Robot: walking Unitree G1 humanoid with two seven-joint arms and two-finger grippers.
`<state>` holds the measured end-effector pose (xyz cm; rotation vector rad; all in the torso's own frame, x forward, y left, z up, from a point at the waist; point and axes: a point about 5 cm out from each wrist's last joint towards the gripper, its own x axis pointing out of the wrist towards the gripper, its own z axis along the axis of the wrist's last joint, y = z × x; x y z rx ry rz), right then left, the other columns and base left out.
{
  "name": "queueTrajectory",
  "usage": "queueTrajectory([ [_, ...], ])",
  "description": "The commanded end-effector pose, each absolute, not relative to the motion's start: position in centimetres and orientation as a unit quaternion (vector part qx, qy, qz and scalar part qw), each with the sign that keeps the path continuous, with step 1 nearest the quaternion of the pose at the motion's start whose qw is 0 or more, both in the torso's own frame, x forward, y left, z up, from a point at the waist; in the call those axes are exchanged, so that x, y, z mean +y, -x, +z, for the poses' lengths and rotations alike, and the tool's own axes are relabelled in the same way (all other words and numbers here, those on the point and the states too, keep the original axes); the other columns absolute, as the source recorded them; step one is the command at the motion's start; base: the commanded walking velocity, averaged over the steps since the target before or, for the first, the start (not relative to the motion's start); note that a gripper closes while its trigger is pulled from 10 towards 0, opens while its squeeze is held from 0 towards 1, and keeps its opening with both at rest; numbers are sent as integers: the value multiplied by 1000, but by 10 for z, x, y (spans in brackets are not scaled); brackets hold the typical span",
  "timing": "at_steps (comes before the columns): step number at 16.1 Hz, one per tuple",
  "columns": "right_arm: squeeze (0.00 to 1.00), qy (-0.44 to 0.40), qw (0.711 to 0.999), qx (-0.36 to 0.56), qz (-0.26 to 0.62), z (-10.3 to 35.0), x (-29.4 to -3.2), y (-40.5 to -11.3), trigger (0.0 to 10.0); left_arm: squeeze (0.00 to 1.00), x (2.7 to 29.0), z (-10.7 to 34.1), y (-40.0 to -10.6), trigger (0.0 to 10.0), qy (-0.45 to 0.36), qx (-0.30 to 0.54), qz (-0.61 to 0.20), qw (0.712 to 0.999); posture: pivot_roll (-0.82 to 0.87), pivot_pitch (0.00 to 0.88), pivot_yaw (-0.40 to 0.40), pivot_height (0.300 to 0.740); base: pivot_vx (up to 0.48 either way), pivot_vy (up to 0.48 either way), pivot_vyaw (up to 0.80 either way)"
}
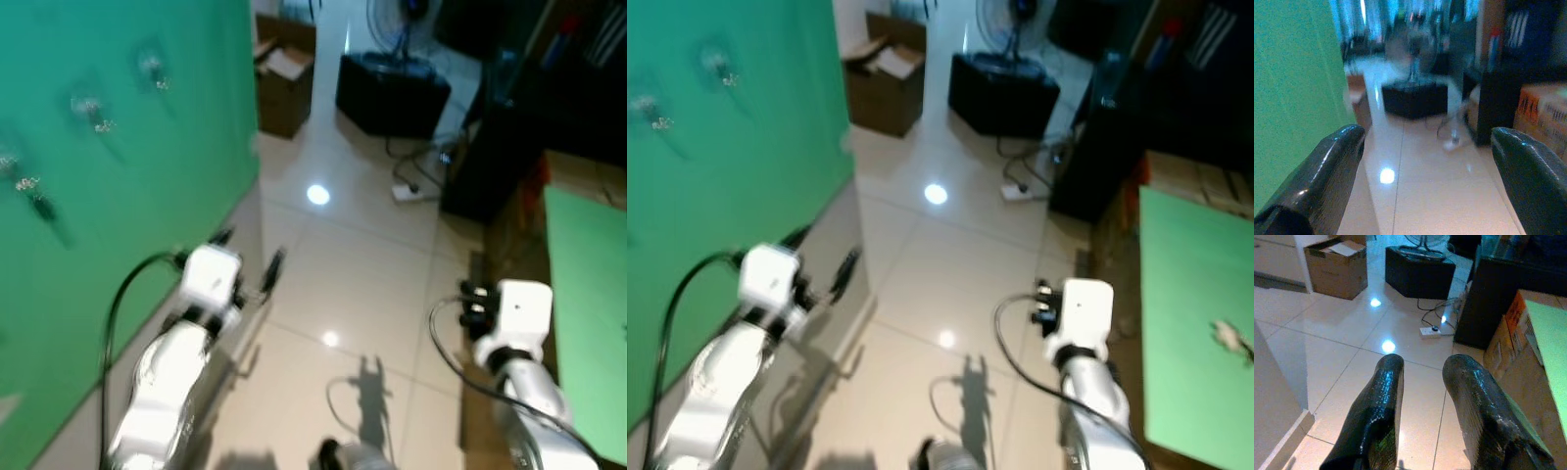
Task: Hang keys on a hook
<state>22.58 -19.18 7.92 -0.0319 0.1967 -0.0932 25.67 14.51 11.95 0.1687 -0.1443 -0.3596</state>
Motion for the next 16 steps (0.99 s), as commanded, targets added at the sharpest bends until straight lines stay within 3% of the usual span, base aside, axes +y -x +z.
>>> queueTrajectory([
  [1,0,15,993,108,-36,75,-186,-226,10000,0,158,115,-257,10000,-85,-58,-162,981,-98,20,21,740,0,0,-788],
  [6,0,36,995,92,7,79,-179,-227,10000,0,161,101,-253,10000,-67,-33,-143,987,-95,21,20,740,0,-272,-788],
  [10,0,42,997,18,57,101,-165,-232,10000,0,161,106,-251,10000,-66,-48,-123,989,-83,25,1,740,0,-424,-745],
  [16,0,49,998,14,47,99,-170,-232,10000,0,161,104,-247,10000,-68,-48,-115,990,-89,20,1,740,0,-429,0],
])
